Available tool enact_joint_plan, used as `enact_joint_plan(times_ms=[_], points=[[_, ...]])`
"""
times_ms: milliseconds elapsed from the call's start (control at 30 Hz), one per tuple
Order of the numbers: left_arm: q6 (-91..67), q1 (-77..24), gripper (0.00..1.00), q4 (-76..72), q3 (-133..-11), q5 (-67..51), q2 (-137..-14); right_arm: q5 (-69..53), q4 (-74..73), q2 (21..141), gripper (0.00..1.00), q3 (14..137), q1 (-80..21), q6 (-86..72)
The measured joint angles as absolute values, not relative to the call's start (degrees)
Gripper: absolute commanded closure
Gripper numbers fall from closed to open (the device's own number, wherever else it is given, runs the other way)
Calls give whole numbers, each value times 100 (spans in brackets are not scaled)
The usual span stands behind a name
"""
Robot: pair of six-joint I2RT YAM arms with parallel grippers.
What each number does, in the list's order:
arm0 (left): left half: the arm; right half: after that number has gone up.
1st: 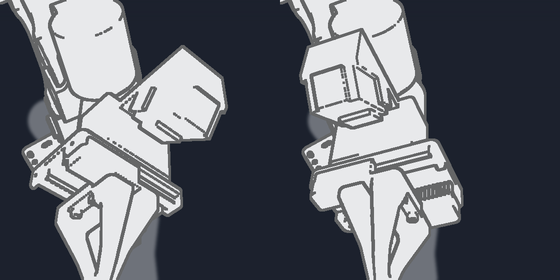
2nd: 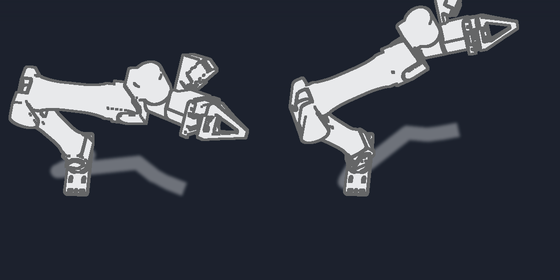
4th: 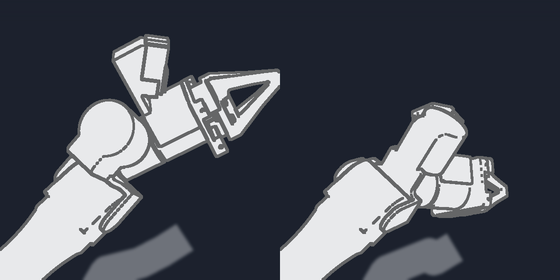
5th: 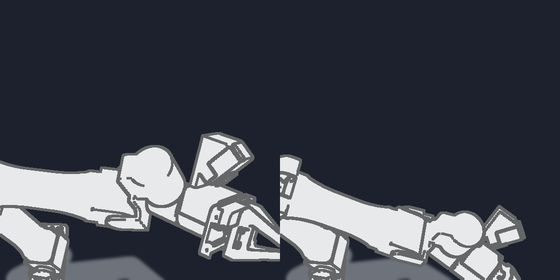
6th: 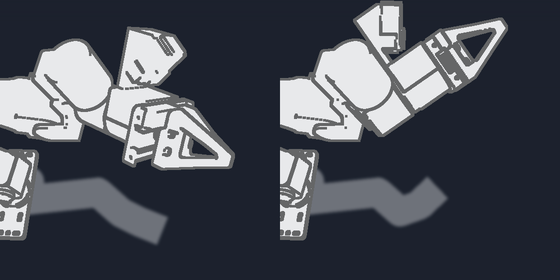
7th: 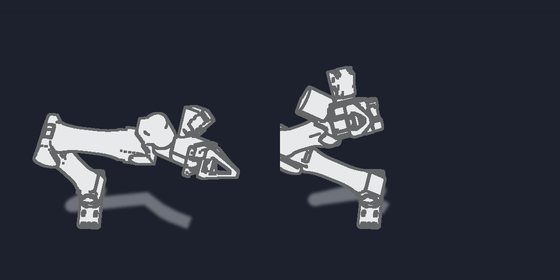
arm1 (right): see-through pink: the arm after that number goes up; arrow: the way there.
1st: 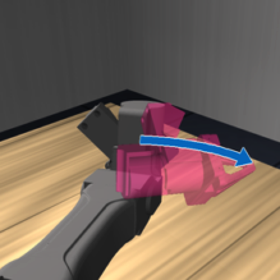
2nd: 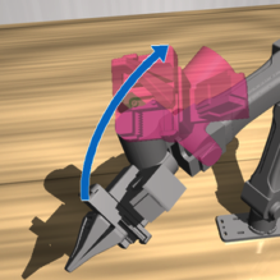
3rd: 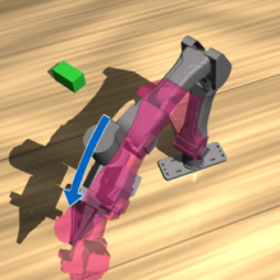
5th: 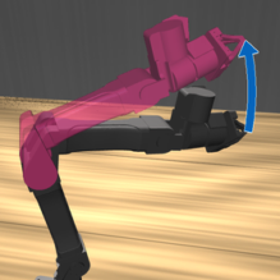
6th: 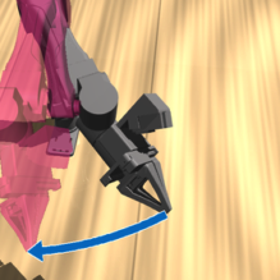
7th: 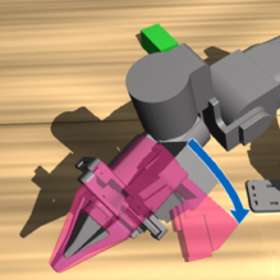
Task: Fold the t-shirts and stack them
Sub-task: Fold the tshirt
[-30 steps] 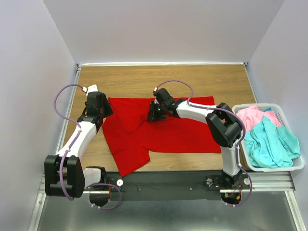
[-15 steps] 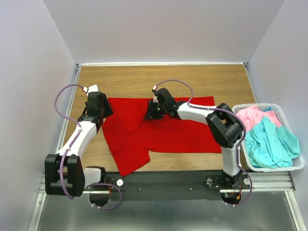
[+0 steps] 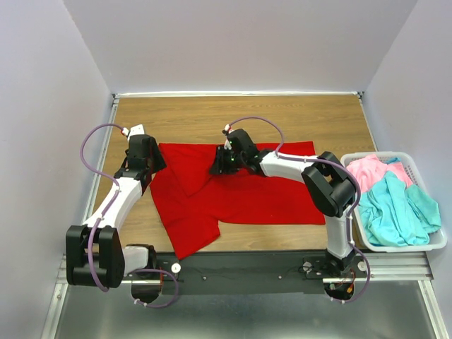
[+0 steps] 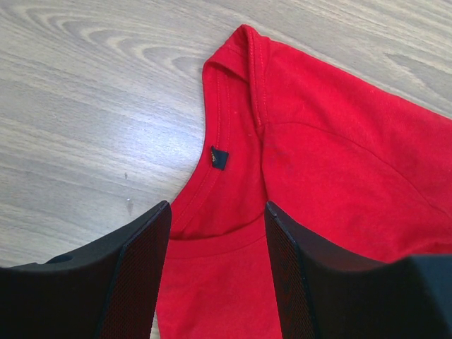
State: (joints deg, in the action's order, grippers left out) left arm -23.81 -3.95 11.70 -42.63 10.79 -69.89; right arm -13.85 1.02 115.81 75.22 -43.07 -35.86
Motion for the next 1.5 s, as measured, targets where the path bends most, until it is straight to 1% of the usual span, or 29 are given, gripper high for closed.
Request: enact_joint_plan(times_ms=[133, 200, 233, 300, 333, 467, 1033, 1200, 1233, 1300, 1333, 1500], points=[[-2381, -395, 37, 1173, -4263, 1076, -7002, -1317, 163, 11581, 60, 7487, -4307, -3653], [-2381, -395, 37, 1173, -4263, 1076, -7004, -1256, 167, 11581, 65, 7467, -4307, -3675], [-2381, -395, 37, 1173, -4263, 1076, -7004, -1216, 167, 11581, 71, 7454, -4307, -3701], [-2381, -395, 37, 1173, -4263, 1074, -7004, -1129, 174, 11581, 77, 7422, -4307, -3736], [-2381, -395, 37, 1173, -4263, 1072, -7004, -1100, 174, 11581, 85, 7411, -4307, -3747], [-2381, -395, 37, 1170, -4263, 1044, -7004, -1041, 185, 11581, 99, 7330, -4307, -3758], [-2381, -395, 37, 1170, -4263, 980, -7015, -1326, 27, 11319, 98, 7124, -4307, -4163], [-2379, -395, 37, 1170, -4263, 978, -7017, -1389, -5, 11402, 94, 7116, -4276, -4370], [-2379, -395, 37, 1170, -4263, 980, -7019, -1387, -8, 11443, 90, 7100, -4261, -4399], [-2379, -395, 37, 1173, -4263, 978, -7019, -1378, -16, 11498, 87, 7072, -4235, -4412], [-2379, -395, 37, 1170, -4263, 980, -7019, -1352, -38, 11526, 81, 7052, -4211, -4416], [-2379, -395, 37, 1170, -4263, 980, -7019, -1103, -432, 11539, 67, 7157, -4143, -4169]])
